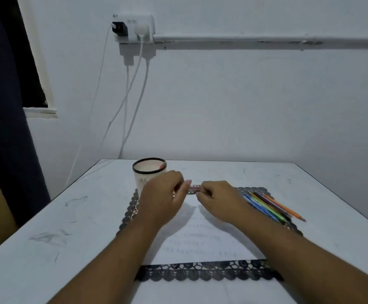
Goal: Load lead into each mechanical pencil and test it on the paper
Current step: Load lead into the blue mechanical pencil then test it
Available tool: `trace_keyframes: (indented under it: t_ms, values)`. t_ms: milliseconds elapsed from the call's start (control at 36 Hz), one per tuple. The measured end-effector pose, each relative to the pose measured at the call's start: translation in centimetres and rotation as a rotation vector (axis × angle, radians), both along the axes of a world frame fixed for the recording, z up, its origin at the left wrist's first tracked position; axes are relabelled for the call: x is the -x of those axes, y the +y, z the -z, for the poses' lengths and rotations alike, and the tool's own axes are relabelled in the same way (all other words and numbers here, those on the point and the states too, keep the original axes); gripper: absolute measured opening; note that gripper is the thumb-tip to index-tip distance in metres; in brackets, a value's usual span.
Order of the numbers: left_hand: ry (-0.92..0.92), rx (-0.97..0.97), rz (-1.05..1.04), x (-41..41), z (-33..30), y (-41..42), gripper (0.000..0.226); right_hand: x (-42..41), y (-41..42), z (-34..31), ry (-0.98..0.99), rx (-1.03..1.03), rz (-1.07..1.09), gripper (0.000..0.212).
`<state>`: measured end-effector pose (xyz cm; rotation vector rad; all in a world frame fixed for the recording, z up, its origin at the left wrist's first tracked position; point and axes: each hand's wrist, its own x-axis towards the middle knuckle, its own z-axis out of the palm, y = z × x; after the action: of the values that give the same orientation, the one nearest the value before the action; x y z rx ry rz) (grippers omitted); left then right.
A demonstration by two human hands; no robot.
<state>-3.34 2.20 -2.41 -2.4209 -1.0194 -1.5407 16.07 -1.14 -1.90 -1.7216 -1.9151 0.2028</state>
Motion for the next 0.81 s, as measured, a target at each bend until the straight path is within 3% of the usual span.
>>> trace_keyframes:
  t_ms: [111,278,444,528,639,806]
  values:
    - [0.319,0.180,-0.042,-2.8,2.9,-0.3,0.043,-1.3,-1.7,2.2,-0.201,0.056,0.040,0.033]
    - [0.540,0.390,-0.165,-3.6,4.8,-1.0,0.037,-1.2,-1.8,3.6,-0.318,0.097,0.018,0.030]
    - [0.579,0.408,-0.162,-3.9,4.9,-1.3,0.035,-1.6,-2.1,3.8,-0.298,0.101,0.009,0.028]
    - [0.561,0.411,-0.159,-3.8,5.0,-1.2,0.035,-2.2,-2.4,3.3,-0.187,0.090,0.049,0.026]
    - [0.547,0.426,-0.127,-3.5,5.1,-1.1,0.034,-4.9,-2.3,1.3,-0.066,0.024,0.219,0.015]
    - [0.539,0.456,-0.099,-3.1,5.0,-0.8,0.034,-9.9,-2.6,-0.2,-0.158,0.118,0.498,0.016]
